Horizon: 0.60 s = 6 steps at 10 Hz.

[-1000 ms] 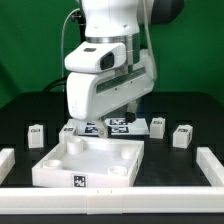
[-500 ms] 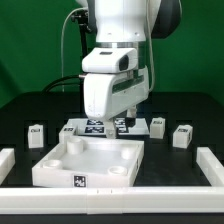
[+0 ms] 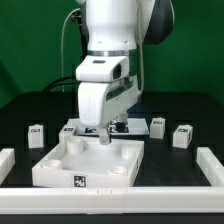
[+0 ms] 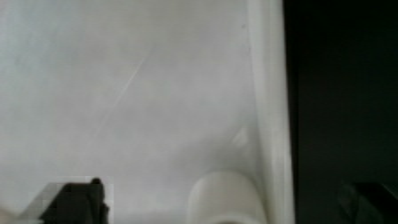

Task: Assemble one leg

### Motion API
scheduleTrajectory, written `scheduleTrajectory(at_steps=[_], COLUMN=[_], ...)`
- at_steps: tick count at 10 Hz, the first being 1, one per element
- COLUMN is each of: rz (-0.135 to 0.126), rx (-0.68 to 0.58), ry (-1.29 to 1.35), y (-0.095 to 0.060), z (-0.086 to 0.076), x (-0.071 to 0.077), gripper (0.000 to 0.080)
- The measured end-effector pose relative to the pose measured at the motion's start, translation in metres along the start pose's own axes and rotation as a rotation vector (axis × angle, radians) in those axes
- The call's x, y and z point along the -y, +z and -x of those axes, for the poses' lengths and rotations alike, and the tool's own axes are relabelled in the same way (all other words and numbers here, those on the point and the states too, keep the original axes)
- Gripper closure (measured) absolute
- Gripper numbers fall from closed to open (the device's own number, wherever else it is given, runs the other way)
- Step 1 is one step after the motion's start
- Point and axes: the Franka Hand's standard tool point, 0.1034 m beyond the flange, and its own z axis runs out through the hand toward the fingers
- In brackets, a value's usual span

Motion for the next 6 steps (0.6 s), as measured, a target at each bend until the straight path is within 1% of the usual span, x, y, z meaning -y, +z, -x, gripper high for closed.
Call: scheduleTrajectory(at_steps=[1,2,3,6], rz=[-0.011,-0.020,-0.024,-0.024], rx=[0.000,0.001,0.001,0.000], ry=[-0.018,-0.018,-0.016,-0.015], y=[0.0096,0.0152,0.0172,0.0174], z=[0.0089,0.0137,0.0136,0.0131], x=[0.0020,0.0037,0.0048,0.0051], gripper=[0.0150,0.0150,0.0150,0.0161])
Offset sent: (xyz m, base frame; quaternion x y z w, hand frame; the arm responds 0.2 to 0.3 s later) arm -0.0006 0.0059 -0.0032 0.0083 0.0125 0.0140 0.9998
